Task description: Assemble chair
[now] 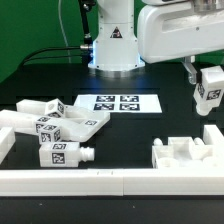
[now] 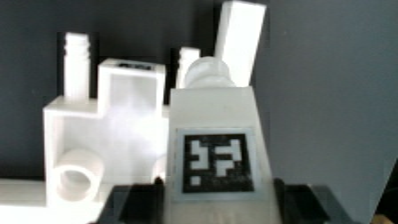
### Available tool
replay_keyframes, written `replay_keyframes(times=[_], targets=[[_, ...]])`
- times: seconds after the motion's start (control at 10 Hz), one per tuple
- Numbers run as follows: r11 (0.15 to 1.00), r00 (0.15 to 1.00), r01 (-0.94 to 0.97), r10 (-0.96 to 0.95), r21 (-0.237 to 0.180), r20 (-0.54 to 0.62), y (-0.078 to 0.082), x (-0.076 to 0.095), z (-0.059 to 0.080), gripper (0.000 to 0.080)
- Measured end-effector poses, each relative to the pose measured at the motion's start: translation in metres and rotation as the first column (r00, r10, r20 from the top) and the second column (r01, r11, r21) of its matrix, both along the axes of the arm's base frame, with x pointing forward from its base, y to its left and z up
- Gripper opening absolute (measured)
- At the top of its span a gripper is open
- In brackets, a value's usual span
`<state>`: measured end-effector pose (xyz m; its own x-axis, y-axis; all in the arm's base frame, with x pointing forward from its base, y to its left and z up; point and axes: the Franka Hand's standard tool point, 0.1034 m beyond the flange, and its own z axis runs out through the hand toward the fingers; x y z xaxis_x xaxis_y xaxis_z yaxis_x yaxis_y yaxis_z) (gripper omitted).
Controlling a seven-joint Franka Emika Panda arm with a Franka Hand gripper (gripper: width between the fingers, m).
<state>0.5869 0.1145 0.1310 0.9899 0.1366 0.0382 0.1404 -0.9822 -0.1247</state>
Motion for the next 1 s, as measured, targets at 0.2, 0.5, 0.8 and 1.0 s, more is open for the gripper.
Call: replay_keyframes(times=[0.2,0.5,0.8,1.0], targets=[[1.000,0.985,-0.011,0.012,-0.008,0.172,-0.009,0.012,-0.008,0.0284],[0.999,0.901,-0.037,0.050,-0.040,0.432,-0.023,0.056,0.004,0.0284],[0.998,0.882,-0.038,0.057,-0.050,0.468,-0.026,0.053,-0.001,0.0284],[0.998,0.887,-0.038,0.052,-0.041,0.458,-0.016,0.055,-0.009,0.0284]])
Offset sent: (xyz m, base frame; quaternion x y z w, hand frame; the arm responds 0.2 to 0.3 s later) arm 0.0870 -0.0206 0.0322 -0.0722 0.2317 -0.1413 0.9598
